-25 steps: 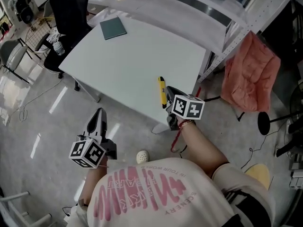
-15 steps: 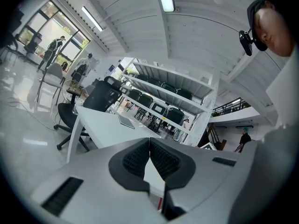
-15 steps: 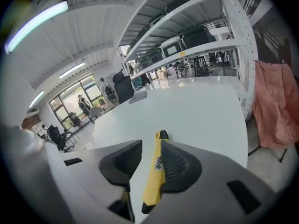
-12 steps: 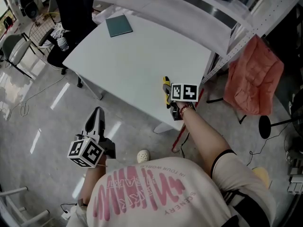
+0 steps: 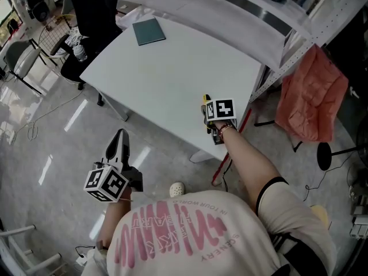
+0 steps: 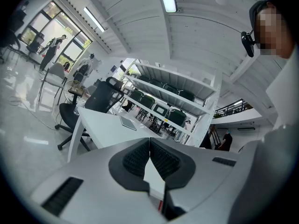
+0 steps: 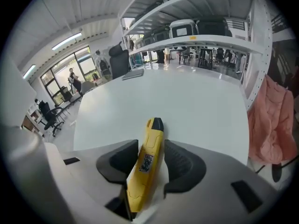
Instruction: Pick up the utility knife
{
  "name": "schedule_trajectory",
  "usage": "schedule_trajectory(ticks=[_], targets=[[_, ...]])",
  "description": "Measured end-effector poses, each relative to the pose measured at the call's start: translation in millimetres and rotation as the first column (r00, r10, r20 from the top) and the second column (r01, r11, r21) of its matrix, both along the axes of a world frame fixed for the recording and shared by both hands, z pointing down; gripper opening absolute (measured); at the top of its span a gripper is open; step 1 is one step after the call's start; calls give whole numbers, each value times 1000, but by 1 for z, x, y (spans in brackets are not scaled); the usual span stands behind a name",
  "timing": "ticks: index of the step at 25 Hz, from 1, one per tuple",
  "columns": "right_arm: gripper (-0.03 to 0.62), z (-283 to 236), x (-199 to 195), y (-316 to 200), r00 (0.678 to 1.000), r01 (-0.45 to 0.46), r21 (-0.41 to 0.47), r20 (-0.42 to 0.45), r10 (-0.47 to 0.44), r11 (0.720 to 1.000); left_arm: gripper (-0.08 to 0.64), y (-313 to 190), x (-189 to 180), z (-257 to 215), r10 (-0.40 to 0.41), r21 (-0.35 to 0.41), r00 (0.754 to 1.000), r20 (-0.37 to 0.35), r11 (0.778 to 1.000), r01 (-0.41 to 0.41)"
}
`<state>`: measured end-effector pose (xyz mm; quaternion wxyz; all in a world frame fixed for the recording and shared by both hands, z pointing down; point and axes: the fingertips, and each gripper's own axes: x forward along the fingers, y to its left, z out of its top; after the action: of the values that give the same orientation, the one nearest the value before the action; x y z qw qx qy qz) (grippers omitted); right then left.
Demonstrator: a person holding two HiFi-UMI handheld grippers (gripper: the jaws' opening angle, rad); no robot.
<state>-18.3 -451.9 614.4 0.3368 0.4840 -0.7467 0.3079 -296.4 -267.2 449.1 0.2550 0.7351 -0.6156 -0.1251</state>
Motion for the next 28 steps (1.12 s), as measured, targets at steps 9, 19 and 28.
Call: schedule_trajectory(ticks=[9,19,28], targets=[[149,4,2,1,996,59,-32,-63,-61,998,25,-11,15,-11,26,12,1000,-1,1000,-26],[146,2,8,1,986,135,-67,-92,-141,989,25,-28,46,-25,16,16,1000,-20,1000,-16],[140,0,11,2,981,156,-85,-99,-164,984,25,-23,73,-35,4,-9,999,-32,1000,-5]])
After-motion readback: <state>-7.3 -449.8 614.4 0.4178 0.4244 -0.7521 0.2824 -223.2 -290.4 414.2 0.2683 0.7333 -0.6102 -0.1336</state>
